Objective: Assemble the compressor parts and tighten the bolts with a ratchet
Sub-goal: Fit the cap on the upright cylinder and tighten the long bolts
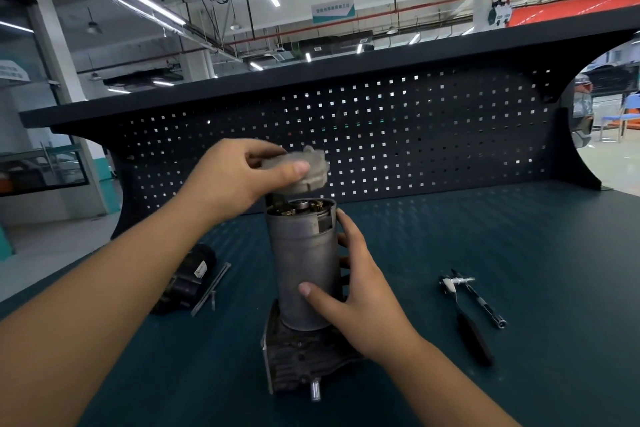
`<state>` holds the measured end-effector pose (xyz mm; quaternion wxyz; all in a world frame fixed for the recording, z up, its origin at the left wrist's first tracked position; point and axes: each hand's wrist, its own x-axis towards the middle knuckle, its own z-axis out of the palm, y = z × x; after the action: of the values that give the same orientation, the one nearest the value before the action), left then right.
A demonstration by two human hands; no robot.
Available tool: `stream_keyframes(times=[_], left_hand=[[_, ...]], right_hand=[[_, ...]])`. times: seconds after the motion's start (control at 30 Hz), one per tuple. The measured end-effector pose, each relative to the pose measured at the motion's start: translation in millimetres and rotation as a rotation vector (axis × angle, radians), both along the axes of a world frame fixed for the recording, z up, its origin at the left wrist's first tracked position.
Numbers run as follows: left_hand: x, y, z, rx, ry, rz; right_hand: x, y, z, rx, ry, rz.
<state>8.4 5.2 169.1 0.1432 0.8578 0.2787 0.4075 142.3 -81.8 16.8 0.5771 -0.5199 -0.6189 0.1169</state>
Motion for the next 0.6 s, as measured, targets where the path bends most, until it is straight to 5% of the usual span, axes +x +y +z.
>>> stream_keyframes(times=[0.6], left_hand=[[-1,-6,-19,-0.040,0.141,0.025]], right_hand=[[-1,0,-1,0.001,0.009,-0.007]])
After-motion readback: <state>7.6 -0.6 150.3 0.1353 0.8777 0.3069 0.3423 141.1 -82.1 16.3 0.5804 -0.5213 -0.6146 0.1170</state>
